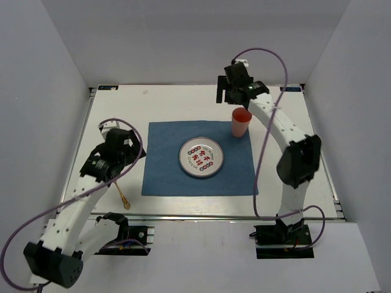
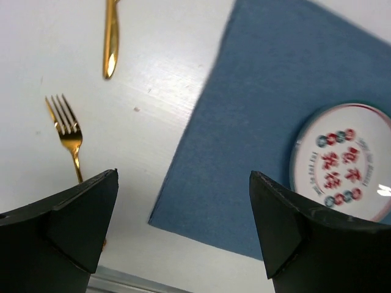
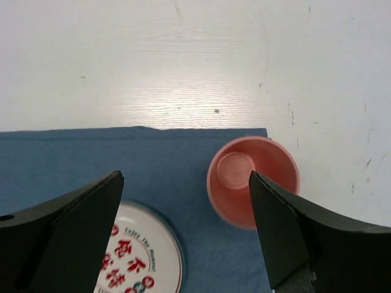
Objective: Set the dinner table for one person
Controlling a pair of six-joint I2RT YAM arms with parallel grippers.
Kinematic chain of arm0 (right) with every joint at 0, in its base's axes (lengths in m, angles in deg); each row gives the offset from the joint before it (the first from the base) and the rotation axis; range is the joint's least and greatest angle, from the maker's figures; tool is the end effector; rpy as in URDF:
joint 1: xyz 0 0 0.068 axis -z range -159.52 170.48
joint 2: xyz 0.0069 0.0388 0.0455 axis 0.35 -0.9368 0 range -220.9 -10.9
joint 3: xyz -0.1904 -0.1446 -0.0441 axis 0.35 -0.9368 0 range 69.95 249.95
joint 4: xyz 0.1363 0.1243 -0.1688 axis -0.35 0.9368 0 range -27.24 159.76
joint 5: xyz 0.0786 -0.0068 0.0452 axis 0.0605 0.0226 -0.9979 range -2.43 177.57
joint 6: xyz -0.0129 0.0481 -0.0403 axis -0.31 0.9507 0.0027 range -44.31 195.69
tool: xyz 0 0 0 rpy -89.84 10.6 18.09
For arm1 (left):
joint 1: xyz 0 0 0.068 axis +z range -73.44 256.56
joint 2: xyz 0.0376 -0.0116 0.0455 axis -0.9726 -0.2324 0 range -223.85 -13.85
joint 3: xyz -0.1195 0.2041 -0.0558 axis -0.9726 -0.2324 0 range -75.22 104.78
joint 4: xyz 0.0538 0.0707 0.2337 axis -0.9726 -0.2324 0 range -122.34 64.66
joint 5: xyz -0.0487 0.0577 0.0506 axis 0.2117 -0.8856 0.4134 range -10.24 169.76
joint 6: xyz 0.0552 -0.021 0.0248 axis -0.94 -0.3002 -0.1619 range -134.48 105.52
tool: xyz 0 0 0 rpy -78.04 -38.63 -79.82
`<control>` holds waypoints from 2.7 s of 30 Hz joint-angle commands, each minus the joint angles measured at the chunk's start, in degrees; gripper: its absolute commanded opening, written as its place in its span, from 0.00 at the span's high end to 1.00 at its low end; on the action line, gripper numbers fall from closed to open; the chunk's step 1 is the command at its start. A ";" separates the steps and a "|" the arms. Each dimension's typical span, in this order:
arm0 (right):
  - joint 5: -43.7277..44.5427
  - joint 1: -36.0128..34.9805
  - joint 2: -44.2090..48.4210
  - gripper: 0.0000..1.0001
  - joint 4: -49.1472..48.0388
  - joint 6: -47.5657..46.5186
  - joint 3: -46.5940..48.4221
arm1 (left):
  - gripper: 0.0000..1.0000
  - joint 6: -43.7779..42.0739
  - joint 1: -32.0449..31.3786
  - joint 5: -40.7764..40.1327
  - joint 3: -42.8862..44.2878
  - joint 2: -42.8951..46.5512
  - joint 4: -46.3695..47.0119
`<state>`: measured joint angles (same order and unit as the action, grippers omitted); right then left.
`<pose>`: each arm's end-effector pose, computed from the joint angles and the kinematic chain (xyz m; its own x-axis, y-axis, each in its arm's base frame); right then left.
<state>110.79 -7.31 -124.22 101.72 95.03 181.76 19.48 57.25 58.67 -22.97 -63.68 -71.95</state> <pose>0.3963 0.1867 0.3038 -0.5959 0.0297 -0.8025 0.0361 0.9993 0.0102 0.1813 -0.0448 0.2776 -0.5819 -0.3483 -0.7349 -0.3134 0.9299 -0.1925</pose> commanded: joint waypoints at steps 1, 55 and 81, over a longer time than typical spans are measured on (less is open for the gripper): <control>-5.17 -0.51 12.64 0.11 -6.16 -3.24 -6.14 | 0.02 9.27 0.77 -5.20 1.19 -7.97 -3.40; -35.62 -5.52 55.75 0.11 -24.90 0.97 -59.43 | 1.00 -18.31 24.58 28.28 20.96 -56.19 12.07; -14.80 -4.99 56.54 0.11 -9.27 0.97 -45.11 | 1.00 15.33 -2.73 28.64 7.96 -28.40 13.30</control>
<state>89.74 -12.79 -69.38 88.93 96.62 132.21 27.74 57.84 88.31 -14.51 -95.11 -61.07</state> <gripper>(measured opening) 0.891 0.183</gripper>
